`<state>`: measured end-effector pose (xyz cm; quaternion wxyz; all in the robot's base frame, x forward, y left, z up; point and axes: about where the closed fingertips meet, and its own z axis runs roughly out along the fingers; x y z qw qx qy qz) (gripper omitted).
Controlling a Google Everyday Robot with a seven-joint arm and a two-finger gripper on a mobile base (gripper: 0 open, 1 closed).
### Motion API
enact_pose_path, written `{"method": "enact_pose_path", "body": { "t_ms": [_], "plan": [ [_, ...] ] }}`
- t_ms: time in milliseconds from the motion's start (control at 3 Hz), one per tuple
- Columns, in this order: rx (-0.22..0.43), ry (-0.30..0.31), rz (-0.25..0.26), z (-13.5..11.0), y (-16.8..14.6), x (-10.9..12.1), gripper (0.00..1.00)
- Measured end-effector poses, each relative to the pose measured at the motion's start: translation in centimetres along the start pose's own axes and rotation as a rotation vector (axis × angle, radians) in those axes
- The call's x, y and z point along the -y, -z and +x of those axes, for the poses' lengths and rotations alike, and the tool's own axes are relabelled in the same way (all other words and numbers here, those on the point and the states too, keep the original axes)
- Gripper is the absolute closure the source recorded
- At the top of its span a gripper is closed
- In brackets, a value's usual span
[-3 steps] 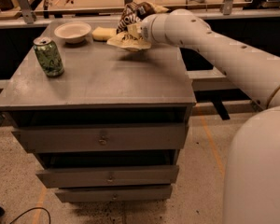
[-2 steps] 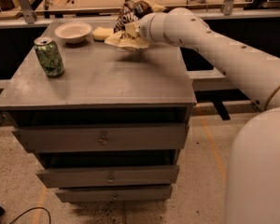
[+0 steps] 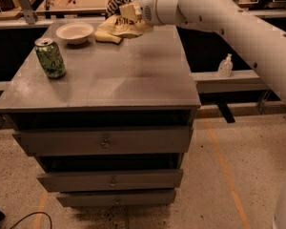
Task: Pick brown chip bag
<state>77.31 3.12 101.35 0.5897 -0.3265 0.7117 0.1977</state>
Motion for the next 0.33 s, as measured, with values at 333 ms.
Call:
{"method": "enact_pose_path", "body": {
  "t_ms": [333],
  "plan": [
    [0.000, 0.000, 0.000, 0.00, -0.01, -0.01, 1.00]
  ]
}}
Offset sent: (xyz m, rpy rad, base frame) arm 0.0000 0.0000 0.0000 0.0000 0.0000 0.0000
